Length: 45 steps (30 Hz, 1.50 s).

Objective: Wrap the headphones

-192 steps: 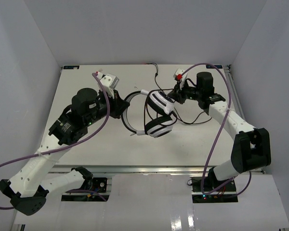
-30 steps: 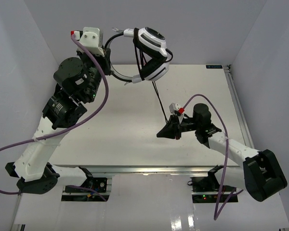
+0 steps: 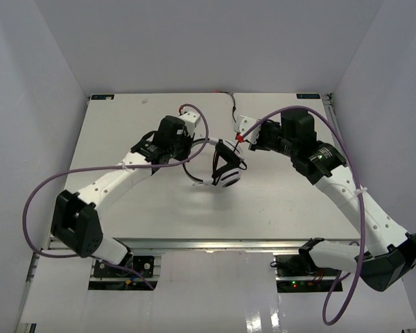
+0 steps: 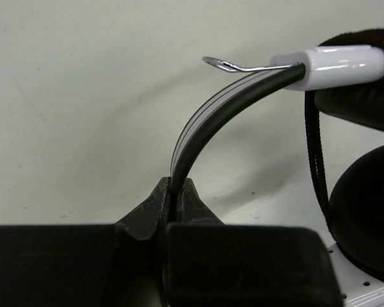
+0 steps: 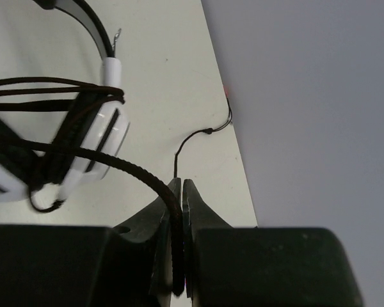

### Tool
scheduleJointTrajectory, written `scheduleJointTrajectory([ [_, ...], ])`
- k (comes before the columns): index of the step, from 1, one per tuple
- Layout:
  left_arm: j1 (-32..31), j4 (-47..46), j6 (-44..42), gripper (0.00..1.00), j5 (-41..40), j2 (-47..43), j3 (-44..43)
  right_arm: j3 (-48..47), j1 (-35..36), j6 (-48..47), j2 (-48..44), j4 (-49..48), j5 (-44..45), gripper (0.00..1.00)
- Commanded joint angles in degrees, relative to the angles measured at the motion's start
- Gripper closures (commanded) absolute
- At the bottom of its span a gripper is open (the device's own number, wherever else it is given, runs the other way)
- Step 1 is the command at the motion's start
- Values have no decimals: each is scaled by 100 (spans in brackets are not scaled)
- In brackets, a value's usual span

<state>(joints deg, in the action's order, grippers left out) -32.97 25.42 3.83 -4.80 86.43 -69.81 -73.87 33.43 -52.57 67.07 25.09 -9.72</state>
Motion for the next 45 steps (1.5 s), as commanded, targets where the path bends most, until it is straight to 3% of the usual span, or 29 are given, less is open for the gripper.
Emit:
scheduleJointTrajectory([
  [1, -338, -581, 247, 100, 1305, -1243, 384, 260, -205, 268, -48, -1009, -130, 88],
  [7, -803, -573, 449, 100, 2261, -1740, 823, 150, -508, 963, 426, -1266, -883, 88],
  [13, -904, -793, 726, 100, 2438, -2200, 820, 283, -1047, 1597, 848, -1456, -1551, 88],
  [17, -904, -727, 768, 100, 2190, -2580, 490, 872, -1860, 2381, 909, -1854, -2840, 89],
  [20, -895, -625, 779, 100, 2003, -2735, 151, 1626, -1962, 2753, 772, -2496, -4095, 88],
  [24, -904, -588, 923, 100, 2116, -2547, -420, 2342, -1917, 3991, 848, -4078, -5237, 86],
  [29, -902, -606, 1197, 100, 2256, -2054, -1531, 2545, -1795, 5380, 1248, -5504, -5861, 86],
  [33, -896, -600, 1288, 100, 2317, -1635, -2375, 2685, -1627, 6579, 1674, -7011, -5972, 85],
  [40, -895, -591, 1448, 100, 2304, -1150, -3751, 2683, -1471, 10208, 2790, -11695, -5954, 82],
  [45, -895, -547, 1489, 100, 2189, -1002, -4220, 2510, -1349, 11292, 3032, -13135, -5959, 81],
])
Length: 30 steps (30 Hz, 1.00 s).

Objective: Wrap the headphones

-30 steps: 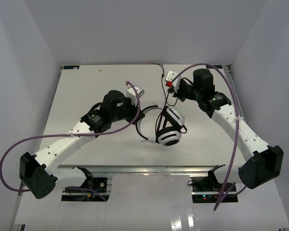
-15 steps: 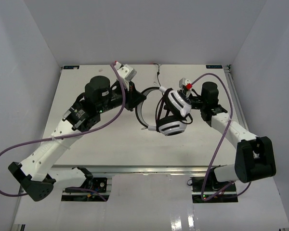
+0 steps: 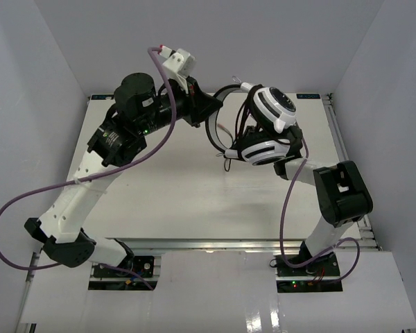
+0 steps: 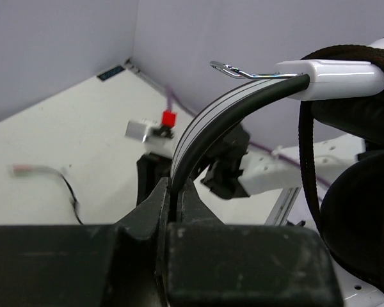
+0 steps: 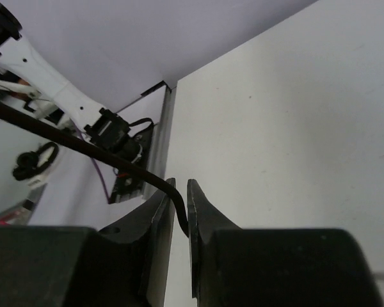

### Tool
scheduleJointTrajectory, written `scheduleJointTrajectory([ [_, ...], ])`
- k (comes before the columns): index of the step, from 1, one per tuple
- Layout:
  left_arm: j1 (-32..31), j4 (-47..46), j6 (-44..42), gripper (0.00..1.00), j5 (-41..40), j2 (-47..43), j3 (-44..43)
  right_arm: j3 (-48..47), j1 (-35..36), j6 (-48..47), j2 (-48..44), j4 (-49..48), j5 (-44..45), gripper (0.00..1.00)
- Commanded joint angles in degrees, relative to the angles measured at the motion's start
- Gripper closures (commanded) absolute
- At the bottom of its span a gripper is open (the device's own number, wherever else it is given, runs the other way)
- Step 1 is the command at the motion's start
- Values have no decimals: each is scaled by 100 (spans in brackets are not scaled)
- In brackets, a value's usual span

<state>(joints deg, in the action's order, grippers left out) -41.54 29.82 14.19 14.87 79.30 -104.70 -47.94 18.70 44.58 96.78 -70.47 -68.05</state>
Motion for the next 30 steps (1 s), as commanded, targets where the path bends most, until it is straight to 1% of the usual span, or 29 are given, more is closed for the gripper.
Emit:
scheduleJointTrajectory([
  [1, -38, -958, 424, 100, 172, -273, -840, -77, 154, 1632, 2, -3678, -146, 81],
  [4, -38, -893, 309, 100, -32, -273, -1012, 57, 233, 1497, -255, -3546, -138, 81],
  [6, -42, -795, 222, 100, -336, -270, -1065, 256, 278, 1384, -438, -3383, -147, 81],
  [10, -47, -699, 32, 100, -1151, -400, -991, 832, 391, 954, -774, -3012, -223, 80],
  [11, -40, -690, -53, 100, -1568, -463, -935, 1068, 447, 683, -929, -2779, -254, 80],
  [13, -47, -679, -216, 100, -2105, -553, -874, 1350, 561, 171, -1296, -2257, -282, 79],
  [15, -41, -686, -359, 100, -2453, -577, -874, 1499, 657, -351, -1707, -1649, -300, 79],
  [17, -38, -704, -546, 100, -2794, -591, -926, 1607, 882, -1276, -2054, -476, -305, 78],
  [20, -44, -741, -748, 100, -3152, -544, -1031, 1704, 1224, -2258, -2499, 782, -282, 77],
  [22, -38, -724, -894, 100, -3364, -478, -1098, 1769, 1408, -2663, -2718, 1315, -260, 77],
  [24, -38, -704, -981, 100, -3519, -420, -1118, 1904, 1511, -2814, -2881, 1557, -204, 77],
  [30, -38, -714, -916, 100, -3473, -256, -1146, 1956, 1710, -2683, -2945, 1423, -164, 77],
])
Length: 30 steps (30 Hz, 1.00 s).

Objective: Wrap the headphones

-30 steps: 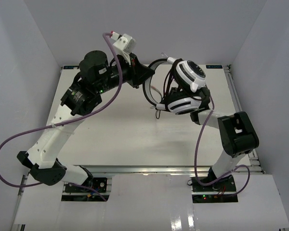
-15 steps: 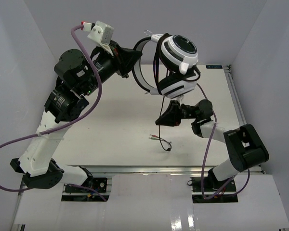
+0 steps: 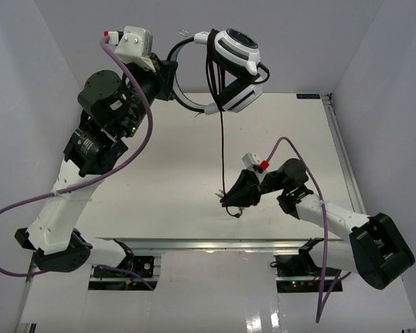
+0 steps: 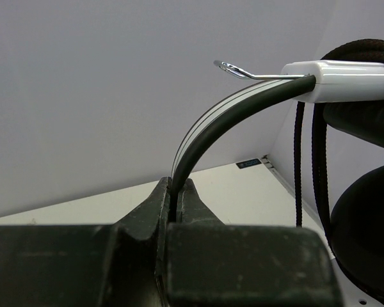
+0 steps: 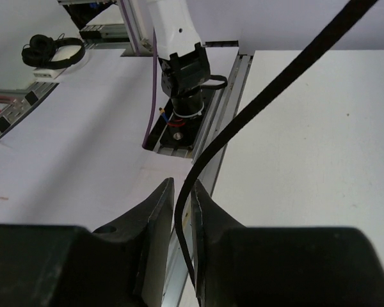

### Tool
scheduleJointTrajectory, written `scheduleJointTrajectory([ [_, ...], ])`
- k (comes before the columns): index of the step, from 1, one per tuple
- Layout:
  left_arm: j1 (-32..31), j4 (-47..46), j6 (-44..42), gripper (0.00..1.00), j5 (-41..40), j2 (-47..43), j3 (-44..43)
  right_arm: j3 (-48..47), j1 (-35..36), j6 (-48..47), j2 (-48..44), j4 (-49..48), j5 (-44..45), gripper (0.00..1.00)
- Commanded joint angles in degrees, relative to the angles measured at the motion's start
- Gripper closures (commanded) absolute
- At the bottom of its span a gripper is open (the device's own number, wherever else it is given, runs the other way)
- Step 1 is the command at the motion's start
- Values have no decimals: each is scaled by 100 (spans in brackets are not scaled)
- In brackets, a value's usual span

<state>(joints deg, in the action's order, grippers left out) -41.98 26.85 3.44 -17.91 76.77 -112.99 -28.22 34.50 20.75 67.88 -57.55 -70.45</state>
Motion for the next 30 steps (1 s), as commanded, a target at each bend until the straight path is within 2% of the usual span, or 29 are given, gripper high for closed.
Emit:
scheduleJointTrajectory([
  [1, 5, -410, 180, 100, -187, 27, -405, -9, 190, -300, -47, 130, 84, 77],
  [7, 2, -386, 64, 100, -332, 402, -780, 34, 501, -682, -79, 506, 2, 72],
  [16, 122, -514, -531, 100, -837, 698, -861, 134, 803, -1196, -182, 1016, -319, 69],
  [20, 324, -498, -541, 100, -821, 697, -801, 136, 871, -1309, -207, 1121, -393, 72],
  [23, 541, -466, -515, 100, -750, 684, -750, 63, 883, -1488, -240, 1334, -379, 80],
  [26, 739, -419, -511, 100, -689, 665, -591, -244, 817, -2295, -333, 2417, -177, 87],
  [28, 937, -405, -630, 100, -700, 614, -343, -593, 747, -3584, -392, 4160, 301, 90],
  [30, 993, -498, -887, 100, -867, 513, 41, -902, 659, -4103, -467, 4838, 726, 92],
])
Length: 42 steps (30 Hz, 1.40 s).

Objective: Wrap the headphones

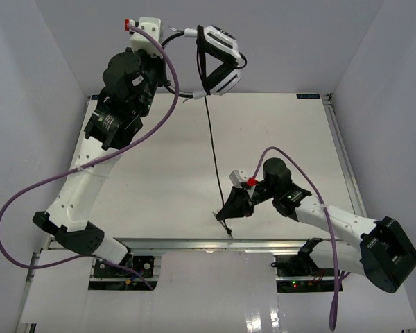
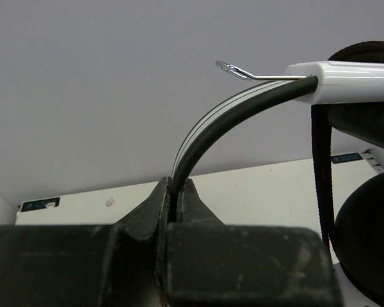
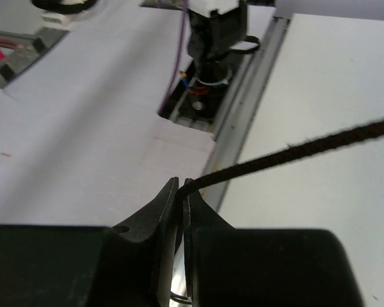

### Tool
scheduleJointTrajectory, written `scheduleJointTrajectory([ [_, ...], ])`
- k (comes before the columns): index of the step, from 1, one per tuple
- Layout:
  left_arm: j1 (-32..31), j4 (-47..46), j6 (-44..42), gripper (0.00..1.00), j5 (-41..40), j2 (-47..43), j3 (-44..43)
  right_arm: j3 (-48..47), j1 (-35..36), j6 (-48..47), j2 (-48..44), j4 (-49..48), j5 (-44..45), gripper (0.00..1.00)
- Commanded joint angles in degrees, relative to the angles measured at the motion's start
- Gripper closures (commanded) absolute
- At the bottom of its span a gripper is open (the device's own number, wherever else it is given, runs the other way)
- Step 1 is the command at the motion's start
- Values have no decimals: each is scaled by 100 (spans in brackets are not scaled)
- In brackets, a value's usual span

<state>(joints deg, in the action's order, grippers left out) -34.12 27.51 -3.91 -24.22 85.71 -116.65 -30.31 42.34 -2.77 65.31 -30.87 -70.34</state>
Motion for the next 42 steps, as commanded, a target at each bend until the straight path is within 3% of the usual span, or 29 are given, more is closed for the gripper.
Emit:
scheduleJointTrajectory([
  [1, 241, -678, -355, 100, -370, -506, 754, -897, -184, -2142, -278, 2688, 1058, 92],
  [6, 363, -1070, -961, 100, -770, -961, 2061, -1721, -226, -4071, -715, 5010, 2953, 92],
  [11, 406, -1065, -863, 100, -598, -829, 3079, -2538, -282, -5038, -1003, 5927, 4736, 92],
  [16, 436, -1074, -45, 100, -268, -415, 3687, -3146, -634, -4966, -932, 6389, 4284, 92],
  [28, 1226, -1170, 1777, 100, 1212, -756, 3356, -2155, -648, -5275, -1136, 6185, 4380, 92],
  [37, 1338, -1632, 2819, 100, 1370, -58, 3274, -2554, -470, -5844, -1000, 6640, 4439, 92],
  [42, 1249, -1922, 3232, 100, 1223, 669, 3250, -3100, -365, -6076, -762, 6742, 4905, 92],
])
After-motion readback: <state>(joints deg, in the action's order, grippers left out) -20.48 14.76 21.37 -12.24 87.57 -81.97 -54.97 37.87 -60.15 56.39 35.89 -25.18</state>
